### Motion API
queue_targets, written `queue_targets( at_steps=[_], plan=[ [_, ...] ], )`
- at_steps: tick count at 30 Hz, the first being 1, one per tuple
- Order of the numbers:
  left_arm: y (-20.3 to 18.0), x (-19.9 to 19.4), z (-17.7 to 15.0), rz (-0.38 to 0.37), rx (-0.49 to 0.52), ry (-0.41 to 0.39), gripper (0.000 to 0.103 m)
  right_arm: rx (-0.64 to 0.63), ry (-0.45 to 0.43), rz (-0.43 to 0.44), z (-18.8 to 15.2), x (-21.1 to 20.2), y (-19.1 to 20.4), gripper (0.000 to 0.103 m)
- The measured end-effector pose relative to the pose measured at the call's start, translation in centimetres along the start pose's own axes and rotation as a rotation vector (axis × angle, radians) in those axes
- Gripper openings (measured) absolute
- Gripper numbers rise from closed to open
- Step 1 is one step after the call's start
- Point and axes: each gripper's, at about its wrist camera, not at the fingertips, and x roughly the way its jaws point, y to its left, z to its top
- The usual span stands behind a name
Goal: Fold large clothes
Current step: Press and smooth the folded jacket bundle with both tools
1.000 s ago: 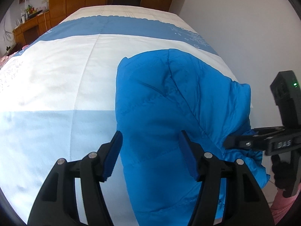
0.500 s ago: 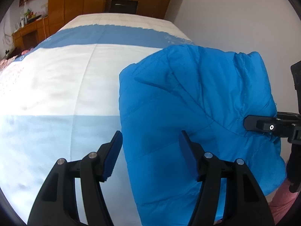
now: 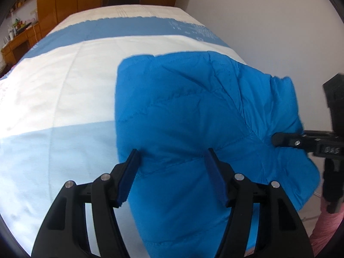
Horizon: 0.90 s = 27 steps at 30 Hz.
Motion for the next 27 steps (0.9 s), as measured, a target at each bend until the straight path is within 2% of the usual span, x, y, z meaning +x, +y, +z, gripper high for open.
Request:
queue_targets(
  at_steps=[7,12,14,16,19,23,25,27],
  plan=[
    [0.0,2.0,-0.9,0.022,0.031,-0.010,0.064,0.063,-0.015,0.059,-0.9,3.4,-3.0,0.022],
    [0.4,1.8,-0.9,0.006,0.014,-0.002,0.066,0.047,-0.033,0.051,-1.5,2.4,-2.7,0.026],
    [0.6,0.9,-0.8,-0.007,0.008,0.000,0.065,0.038,-0.050,0.019,-1.4,0.9,-2.2,0.032],
    [1.2,-0.1,-0.4,-0.020,-0.003,-0.003,0.063,0.000,-0.098,-0.040,-1.6,-1.2,-1.3,0.035],
    [2.6,-1.7,0.8,-0.017,-0.027,-0.041,0.063,-0.079,-0.205,-0.166,-1.2,-5.0,1.2,0.035],
    [3.2,-2.5,3.3,-0.025,-0.043,-0.063,0.063,-0.190,-0.217,-0.123,0.5,-5.7,5.2,0.035],
    [3.1,-1.9,4.9,-0.049,-0.046,-0.053,0.063,-0.251,-0.179,-0.105,2.1,-3.9,7.1,0.034],
    [2.8,-0.9,5.9,-0.051,-0.043,-0.038,0.063,-0.254,-0.148,-0.106,3.3,-2.3,7.4,0.033]
  ],
)
